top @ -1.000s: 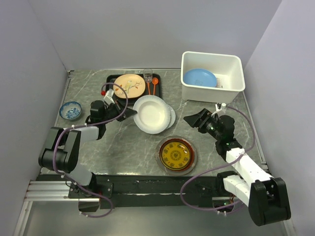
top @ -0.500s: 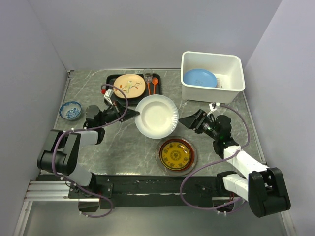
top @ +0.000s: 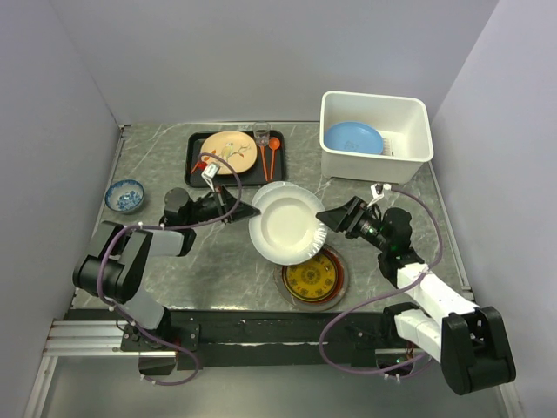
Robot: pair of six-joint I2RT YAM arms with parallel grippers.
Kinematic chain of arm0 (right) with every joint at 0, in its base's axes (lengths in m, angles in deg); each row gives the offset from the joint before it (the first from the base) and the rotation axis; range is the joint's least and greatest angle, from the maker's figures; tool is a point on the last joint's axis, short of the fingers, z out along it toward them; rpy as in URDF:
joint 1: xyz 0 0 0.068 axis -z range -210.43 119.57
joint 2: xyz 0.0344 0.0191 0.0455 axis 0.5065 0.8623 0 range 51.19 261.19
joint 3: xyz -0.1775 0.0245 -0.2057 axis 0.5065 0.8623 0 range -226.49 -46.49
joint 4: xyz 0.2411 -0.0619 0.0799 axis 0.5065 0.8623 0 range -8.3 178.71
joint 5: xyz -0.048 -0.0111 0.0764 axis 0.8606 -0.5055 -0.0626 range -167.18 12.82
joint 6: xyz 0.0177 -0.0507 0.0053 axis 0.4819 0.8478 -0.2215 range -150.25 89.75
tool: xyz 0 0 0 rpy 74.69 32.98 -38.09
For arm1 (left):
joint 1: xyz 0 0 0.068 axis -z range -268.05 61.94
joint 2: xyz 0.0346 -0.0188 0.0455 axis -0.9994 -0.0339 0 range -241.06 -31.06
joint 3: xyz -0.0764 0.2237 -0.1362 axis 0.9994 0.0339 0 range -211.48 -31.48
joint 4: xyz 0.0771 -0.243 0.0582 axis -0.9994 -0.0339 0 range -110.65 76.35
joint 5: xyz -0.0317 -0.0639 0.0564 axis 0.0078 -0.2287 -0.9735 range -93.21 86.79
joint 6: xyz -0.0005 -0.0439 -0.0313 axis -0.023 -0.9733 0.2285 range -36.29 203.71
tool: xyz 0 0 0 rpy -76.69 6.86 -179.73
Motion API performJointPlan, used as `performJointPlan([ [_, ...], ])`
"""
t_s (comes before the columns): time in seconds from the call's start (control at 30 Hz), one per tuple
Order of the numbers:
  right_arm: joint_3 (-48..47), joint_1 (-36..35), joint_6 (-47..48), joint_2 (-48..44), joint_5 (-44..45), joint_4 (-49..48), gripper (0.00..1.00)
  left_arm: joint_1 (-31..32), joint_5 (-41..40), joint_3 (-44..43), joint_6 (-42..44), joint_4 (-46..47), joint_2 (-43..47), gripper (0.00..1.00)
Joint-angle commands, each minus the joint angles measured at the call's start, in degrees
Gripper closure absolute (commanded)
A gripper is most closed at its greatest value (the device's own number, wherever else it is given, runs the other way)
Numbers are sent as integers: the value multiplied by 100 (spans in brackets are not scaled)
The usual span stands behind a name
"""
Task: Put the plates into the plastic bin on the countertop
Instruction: Pick up the plate at the center of the board.
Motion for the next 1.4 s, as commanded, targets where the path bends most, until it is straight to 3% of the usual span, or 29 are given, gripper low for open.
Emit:
performJointPlan([
  [0.0, 75, -60, 43, -155, -111, -125, 17, 152, -51, -400, 59, 597, 223, 99],
  [0.2, -92, -60, 202, 99, -374, -45, 17, 179, -42, -426, -83, 765, 152, 99],
  [0.5, 66, -86, 105, 319, -691, -441, 18, 179, -156, -435, 286, 132, 495, 99],
  [0.83, 356, -95, 0, 442, -813, -783, 23, 179, -16, -540, 15, 552, 127, 99],
  [0.9, 382, -104, -27, 617, -892, -985, 31, 179, 28, -566, -179, 833, 65, 99],
  [1.07, 593, -121, -281, 943, -1095, -1609, 79, 222, 99, -619, -373, 1107, -146, 99],
  [1.17, 795, -113, -352, 751, -920, -1716, 100, 240, 73, -593, -286, 1081, -216, 99],
  [1.3, 814, -113, -46, 136, -595, -902, 100, 240, 29, -610, -48, 800, -199, 99],
  [1.37, 761, -121, 87, -293, -358, -531, 100, 240, 11, -637, 171, 458, -120, 94],
])
